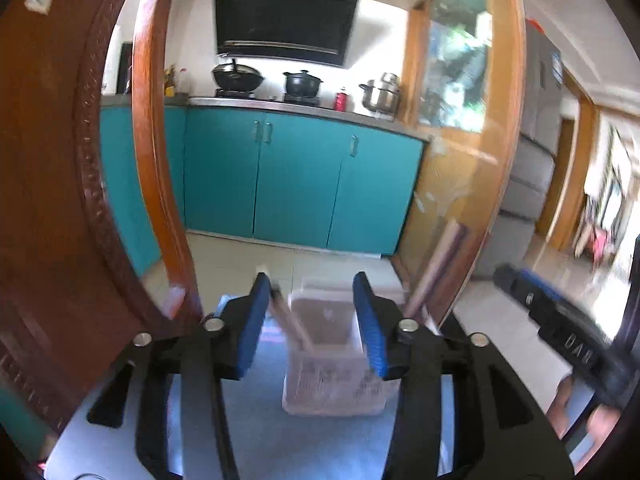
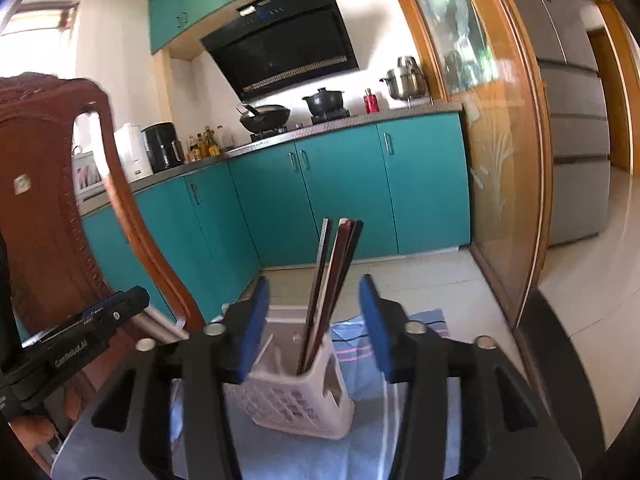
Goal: Organize utensils
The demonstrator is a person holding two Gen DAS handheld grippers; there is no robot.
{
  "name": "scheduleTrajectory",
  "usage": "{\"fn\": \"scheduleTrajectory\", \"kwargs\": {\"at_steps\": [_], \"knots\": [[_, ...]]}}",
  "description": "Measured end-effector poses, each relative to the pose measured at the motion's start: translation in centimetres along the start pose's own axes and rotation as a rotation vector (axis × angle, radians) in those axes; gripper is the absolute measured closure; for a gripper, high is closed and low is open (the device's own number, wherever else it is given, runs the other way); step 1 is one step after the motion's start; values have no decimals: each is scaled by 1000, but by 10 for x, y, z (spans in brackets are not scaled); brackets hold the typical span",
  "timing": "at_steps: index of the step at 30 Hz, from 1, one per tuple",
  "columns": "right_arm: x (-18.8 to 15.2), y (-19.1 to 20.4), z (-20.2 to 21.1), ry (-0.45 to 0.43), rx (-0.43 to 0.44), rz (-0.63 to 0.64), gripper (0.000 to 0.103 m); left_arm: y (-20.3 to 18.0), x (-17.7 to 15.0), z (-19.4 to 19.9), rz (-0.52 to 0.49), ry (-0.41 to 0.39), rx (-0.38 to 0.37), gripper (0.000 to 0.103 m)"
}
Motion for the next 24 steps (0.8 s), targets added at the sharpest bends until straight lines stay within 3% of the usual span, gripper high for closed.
{"fn": "scheduleTrajectory", "kwargs": {"at_steps": [2, 5, 10, 13, 16, 24], "knots": [[-14, -3, 31, -24, -21, 43, 39, -3, -20, 32, -46, -22, 42, 41], [-47, -11, 76, -16, -62, 54, 29, -6, -62, 85, -52, -28, 91, 30], [-99, -2, 129, 119, -75, 70, 21, -8, -123, 145, -11, 104, 71, 18], [-114, 20, 159, 139, -84, 190, 16, -11, -128, 180, -53, 87, 100, 11], [-114, 45, 186, 90, -100, 303, 7, -10, -118, 212, -49, 22, 114, 5], [-102, 62, 226, 26, -133, 314, 3, -7, -102, 259, -53, -30, 134, 4]]}}
Point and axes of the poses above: each gripper's, at about its wrist camera, not at the fingertips, and z roughly against the way its jaws point, y to its left, x to its top, the point moved 3 cm from there along -z, roughly the way its jaws point, and after that the axes turned 6 degrees about -y, right-handed, at the moved point
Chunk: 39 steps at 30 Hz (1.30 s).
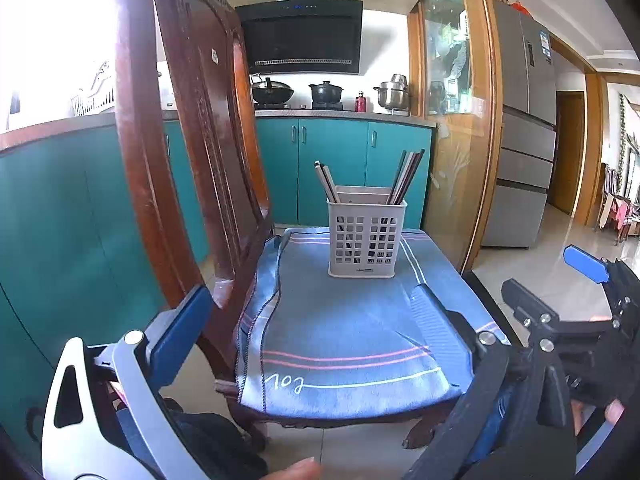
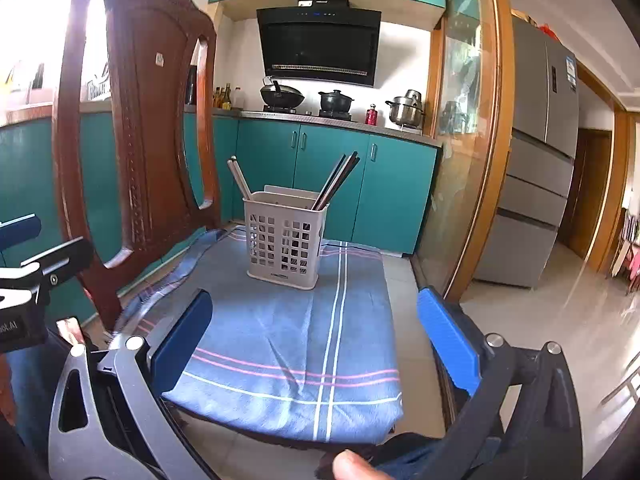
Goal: Organize utensils
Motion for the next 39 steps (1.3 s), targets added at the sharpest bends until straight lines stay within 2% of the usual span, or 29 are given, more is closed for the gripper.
{"fn": "scheduleTrajectory", "kwargs": {"at_steps": [4, 13, 39], "knots": [[2, -7, 18, -10, 8, -31, 3, -6, 2, 15, -29, -15, 1, 4], [8, -2, 48, -57, -5, 4, 3, -11, 11, 40, -57, -59, -9, 4], [5, -5, 54, -59, -10, -24, 3, -11, 10, 37, -62, -40, -17, 4]]}}
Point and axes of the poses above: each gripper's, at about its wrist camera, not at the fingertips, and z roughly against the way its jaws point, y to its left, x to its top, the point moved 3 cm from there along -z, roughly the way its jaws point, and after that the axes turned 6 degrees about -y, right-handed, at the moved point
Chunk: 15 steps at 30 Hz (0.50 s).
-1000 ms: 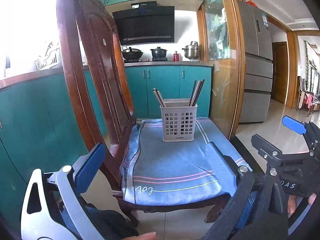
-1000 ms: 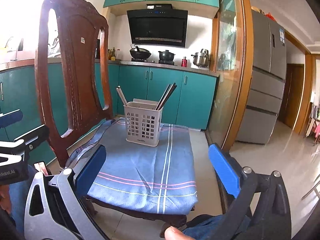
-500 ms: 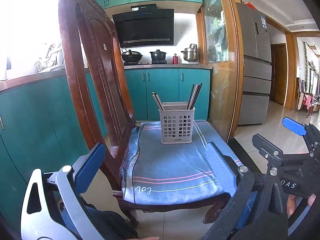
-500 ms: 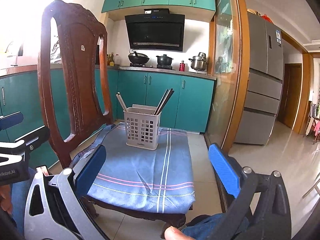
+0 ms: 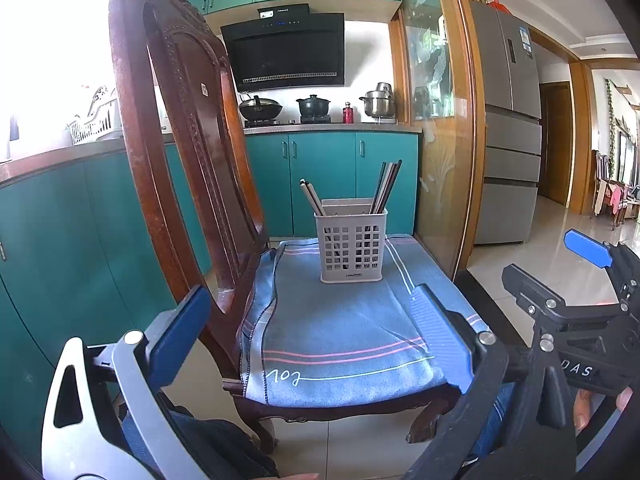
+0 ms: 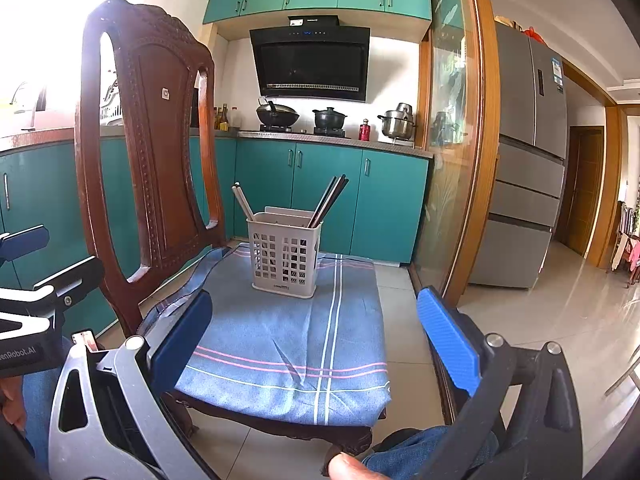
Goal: Organize utensils
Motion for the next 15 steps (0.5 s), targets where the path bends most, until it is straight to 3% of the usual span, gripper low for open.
{"fn": "scheduleTrajectory", "kwargs": {"at_steps": [15], "knots": [[-1, -4, -3, 14, 6, 1, 3, -6, -1, -1, -12, 9, -25, 4]]}}
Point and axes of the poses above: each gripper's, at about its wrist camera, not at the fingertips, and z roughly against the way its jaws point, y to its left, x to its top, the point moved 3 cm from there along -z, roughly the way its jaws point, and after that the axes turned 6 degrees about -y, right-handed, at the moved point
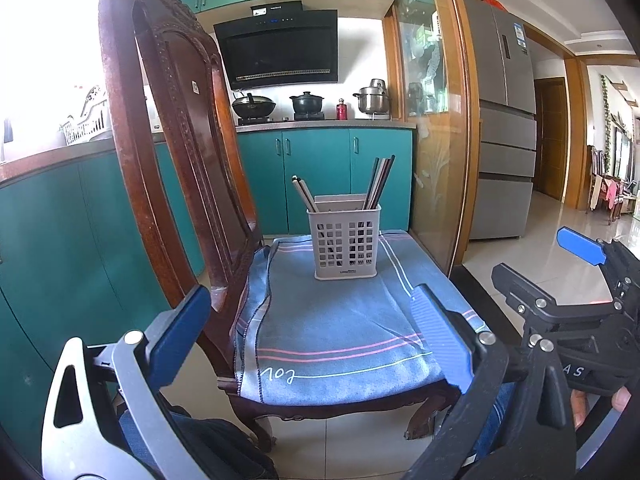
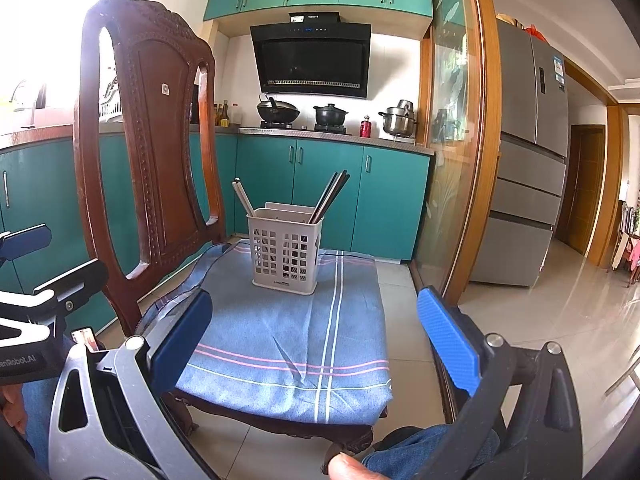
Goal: Organize utensils
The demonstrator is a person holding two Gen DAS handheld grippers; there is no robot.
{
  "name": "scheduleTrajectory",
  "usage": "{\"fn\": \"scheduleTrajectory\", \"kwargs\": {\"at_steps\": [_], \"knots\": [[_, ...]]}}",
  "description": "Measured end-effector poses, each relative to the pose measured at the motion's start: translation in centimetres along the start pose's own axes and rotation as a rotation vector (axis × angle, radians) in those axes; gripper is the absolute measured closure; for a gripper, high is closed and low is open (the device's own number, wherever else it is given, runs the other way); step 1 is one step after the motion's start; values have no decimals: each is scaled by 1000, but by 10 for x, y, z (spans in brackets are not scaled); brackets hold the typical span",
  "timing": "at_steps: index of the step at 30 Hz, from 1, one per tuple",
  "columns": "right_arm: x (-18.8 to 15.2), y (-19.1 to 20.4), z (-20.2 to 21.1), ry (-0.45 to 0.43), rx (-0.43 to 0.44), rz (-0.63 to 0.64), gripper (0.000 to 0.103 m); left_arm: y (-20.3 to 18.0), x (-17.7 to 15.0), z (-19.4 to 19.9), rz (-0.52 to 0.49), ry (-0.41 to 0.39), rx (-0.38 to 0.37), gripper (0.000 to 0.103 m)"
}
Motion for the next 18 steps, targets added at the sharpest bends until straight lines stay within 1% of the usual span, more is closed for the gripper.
{"fn": "scheduleTrajectory", "kwargs": {"at_steps": [5, 18], "knots": [[-1, 0, -1, 6, 2, 0, 3, -4, -2, -1, -12, 7, -11, 4], [-6, -4, -7, 26, 5, -4, 3, -1, -5, -11, 2, 37, -17, 4]]}}
Point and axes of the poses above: each gripper's, at about its wrist camera, not at the fingertips, and z roughly against the way its jaws point, y to its left, x to its top, the point moved 3 cm from there along -z, roughly the way its jaws point, and after that the axes turned 6 degrees about -y, right-handed, at the moved point
